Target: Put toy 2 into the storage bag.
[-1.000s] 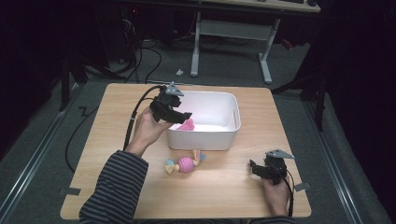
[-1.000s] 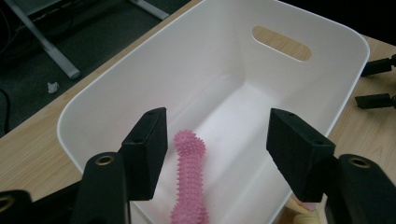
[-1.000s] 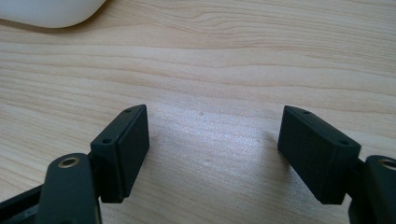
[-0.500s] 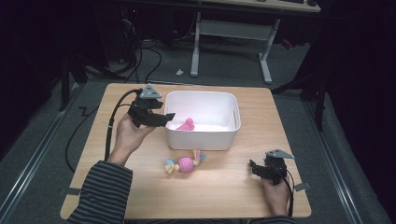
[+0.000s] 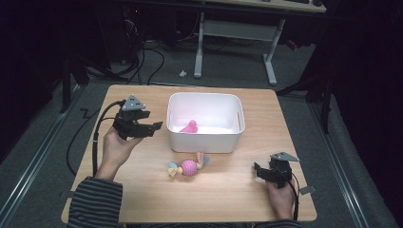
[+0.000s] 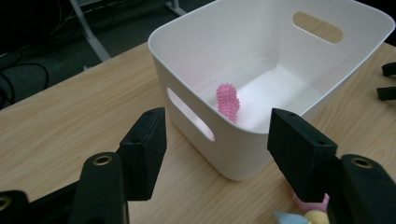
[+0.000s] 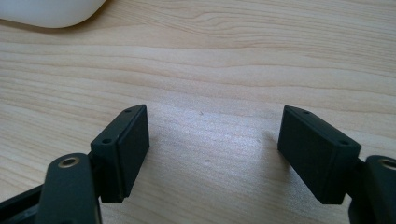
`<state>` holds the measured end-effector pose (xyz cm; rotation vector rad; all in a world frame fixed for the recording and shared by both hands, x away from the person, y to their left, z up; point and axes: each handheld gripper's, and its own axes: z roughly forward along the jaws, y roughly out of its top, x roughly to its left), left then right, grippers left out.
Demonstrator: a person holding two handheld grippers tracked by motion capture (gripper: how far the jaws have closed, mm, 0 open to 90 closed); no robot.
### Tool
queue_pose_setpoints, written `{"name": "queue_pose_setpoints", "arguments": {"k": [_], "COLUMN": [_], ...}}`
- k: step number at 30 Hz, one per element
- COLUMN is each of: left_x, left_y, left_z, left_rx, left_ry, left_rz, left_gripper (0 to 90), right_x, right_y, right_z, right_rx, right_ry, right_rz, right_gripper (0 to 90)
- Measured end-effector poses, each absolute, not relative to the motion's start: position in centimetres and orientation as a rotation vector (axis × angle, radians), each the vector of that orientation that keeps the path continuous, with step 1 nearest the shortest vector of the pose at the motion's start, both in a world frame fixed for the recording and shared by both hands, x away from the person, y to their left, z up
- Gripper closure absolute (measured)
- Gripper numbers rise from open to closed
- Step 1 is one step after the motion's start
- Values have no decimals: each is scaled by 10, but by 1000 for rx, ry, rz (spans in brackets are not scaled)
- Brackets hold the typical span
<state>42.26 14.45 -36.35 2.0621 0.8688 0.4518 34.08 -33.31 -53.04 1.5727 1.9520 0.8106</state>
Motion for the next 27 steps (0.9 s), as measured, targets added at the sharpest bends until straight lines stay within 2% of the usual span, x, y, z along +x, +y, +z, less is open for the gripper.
{"name": "queue_pose_setpoints", "arguments": {"k": [19,27], "left_x": [396,385], "left_y": [176,189], "left_z": [-397,-413], "left_rx": [2039,2010], "left_ry": [948,988], "left_rz": [474,444], "left_gripper": [376,370], "right_x": [341,341], "right_y": [-333,-333], "right_z": [-530,-531], "right_rx": [1573,1566], "right_ry": [1952,1953], "right_rz": [811,811], "right_gripper": [252,252]}}
